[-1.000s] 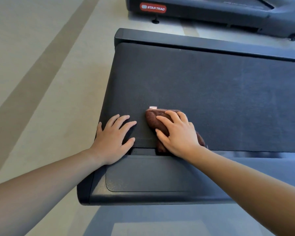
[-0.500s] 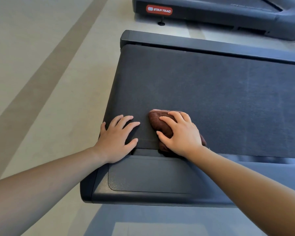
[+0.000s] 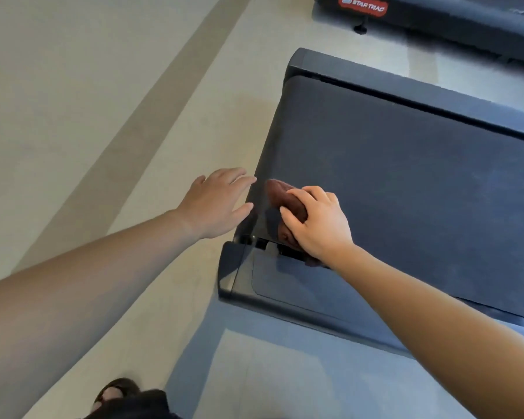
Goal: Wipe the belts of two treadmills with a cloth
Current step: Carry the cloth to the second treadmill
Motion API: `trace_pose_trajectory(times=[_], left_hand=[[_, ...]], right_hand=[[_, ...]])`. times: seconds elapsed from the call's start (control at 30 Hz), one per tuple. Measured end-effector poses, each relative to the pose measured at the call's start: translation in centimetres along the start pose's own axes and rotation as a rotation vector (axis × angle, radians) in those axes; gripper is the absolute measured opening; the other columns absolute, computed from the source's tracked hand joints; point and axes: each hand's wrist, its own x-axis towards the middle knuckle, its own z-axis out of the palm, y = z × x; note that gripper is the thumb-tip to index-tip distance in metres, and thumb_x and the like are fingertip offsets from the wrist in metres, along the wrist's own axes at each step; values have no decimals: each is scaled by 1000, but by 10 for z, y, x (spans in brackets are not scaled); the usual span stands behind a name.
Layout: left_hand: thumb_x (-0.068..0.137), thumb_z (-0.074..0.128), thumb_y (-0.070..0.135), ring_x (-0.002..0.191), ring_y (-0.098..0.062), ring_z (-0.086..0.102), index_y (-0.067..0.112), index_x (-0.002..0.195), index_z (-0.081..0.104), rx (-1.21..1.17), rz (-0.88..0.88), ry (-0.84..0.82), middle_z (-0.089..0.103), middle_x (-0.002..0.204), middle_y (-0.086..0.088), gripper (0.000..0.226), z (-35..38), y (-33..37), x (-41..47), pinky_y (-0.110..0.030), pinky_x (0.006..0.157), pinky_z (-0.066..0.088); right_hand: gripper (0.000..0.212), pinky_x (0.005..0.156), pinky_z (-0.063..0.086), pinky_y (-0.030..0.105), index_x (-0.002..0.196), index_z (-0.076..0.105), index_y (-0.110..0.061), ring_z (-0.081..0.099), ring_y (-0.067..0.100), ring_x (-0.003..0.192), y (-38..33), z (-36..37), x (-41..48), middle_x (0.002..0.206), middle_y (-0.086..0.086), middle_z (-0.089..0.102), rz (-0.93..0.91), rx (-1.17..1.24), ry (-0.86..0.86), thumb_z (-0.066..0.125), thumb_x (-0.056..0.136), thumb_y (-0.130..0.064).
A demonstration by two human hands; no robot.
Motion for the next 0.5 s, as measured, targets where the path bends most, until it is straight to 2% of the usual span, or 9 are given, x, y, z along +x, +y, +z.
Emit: trace_pose_trajectory(times=[0.13,0.27,0.5], left_hand=[[93,41,41,139,-20,24,27,142,31,-7,-81,5,27,152,1,52,-59,-19,-47,-50,107,27],[93,40,42,139,-20,24,26,143,31,-14,-192,19,27,152,2,53,-133,-48,-99,-49,106,29],[94,37,44,139,-20,25,26,143,30,-134,-383,46,27,152,3,53,-265,-64,-195,-49,105,31]], right_hand=[[38,79,42,33,125,54,-33,37,19,115,-81,-21,-4,127,-9,49,-15,45,-106,46,91,-49],[37,75,37,30,124,53,-34,36,16,117,-157,-57,-1,125,-11,49,-8,86,-143,47,91,-48],[40,79,34,27,127,52,-33,37,13,116,-295,-140,-6,124,-11,49,-47,125,-216,47,90,-48]])
